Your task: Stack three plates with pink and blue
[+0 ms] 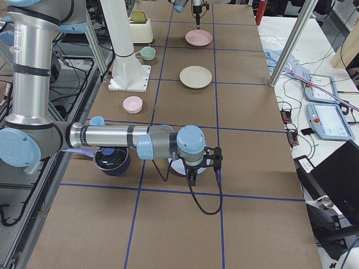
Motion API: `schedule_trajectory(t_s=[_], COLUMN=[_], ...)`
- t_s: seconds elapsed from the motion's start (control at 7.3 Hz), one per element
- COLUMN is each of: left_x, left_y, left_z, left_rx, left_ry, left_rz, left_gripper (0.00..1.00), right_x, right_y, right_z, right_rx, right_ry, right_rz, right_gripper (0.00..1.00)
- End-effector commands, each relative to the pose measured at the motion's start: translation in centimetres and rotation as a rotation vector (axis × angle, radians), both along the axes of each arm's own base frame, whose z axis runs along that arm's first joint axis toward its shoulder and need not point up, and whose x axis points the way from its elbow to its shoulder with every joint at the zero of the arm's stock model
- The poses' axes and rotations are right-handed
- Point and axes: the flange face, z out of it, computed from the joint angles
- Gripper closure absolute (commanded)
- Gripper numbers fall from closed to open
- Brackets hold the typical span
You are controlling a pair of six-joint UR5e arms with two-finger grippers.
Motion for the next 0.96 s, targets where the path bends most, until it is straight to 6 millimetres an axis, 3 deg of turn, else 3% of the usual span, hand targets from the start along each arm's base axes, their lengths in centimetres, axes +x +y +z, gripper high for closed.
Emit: schedule_trajectory(t_s=[0.0, 0.27, 0.41, 0.68, 0.82], left_x=[0.95, 1.63, 1.52, 1.47, 1.31], left_y=[0.36, 0.68, 0.70, 0.92, 1.17], left_z=[0.22, 0.29, 0.46, 0.70, 1.01], left_rx=[-0.001, -0.002, -0.004, -0.010, -0.016], left_ry=[-0.005, -0.005, -0.008, -0.011, -0.015], left_rz=[0.021, 0.038, 0.036, 0.037, 0.037], left_gripper=[0.40, 0.44, 0.55, 0.99, 1.00], right_x=[0.01, 0.00, 0.01, 0.00, 0.01], right_y=[-0.12, -0.12, -0.11, -0.19, -0.34], right_z=[0.02, 0.01, 0.10, 0.00, -0.15], right_rx=[0.001, 0.000, -0.001, 0.003, 0.008], right_ry=[0.002, 0.000, 0.001, 0.000, 0.000], right_rz=[-0.001, 0.000, 0.000, -0.001, -0.001], right_gripper=[0.00, 0.00, 0.00, 0.00, 0.00])
